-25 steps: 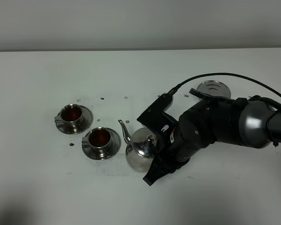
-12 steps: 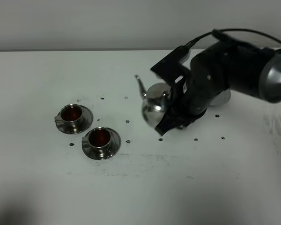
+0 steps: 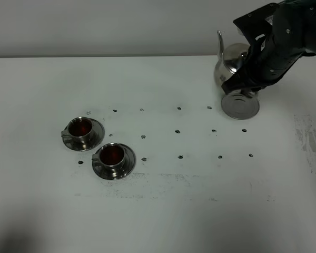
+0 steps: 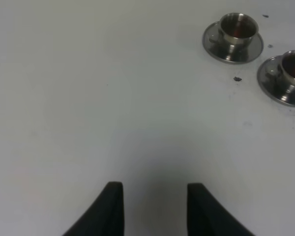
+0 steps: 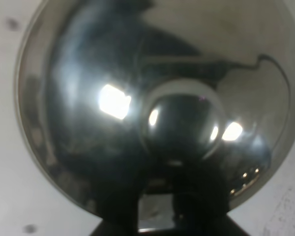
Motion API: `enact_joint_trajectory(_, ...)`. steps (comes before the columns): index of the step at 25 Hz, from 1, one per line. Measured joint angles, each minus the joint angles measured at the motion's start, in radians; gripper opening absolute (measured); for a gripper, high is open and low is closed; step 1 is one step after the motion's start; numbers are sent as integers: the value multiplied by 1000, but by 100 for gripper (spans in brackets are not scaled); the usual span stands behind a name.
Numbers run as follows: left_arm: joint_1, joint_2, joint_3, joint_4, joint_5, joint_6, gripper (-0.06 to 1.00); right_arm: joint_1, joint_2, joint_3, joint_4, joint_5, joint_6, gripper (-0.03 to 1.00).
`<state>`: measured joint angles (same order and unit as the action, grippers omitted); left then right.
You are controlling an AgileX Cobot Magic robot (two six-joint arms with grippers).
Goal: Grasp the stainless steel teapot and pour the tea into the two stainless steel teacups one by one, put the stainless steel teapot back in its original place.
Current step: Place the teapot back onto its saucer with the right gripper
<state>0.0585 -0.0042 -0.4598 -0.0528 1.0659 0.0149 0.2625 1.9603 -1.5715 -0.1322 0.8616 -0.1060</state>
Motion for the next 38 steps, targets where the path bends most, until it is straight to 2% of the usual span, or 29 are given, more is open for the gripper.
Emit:
enact_joint_trajectory(5, 0, 0, 0, 0, 0, 0, 36, -43, 61, -5, 21, 0, 1, 18)
enact_joint_trajectory(14, 0, 0, 0, 0, 0, 0, 36, -80, 104, -8, 30, -60, 0, 18)
enact_joint_trajectory(38, 0, 0, 0, 0, 0, 0, 36, -91, 178, -14, 48, -81, -2, 18)
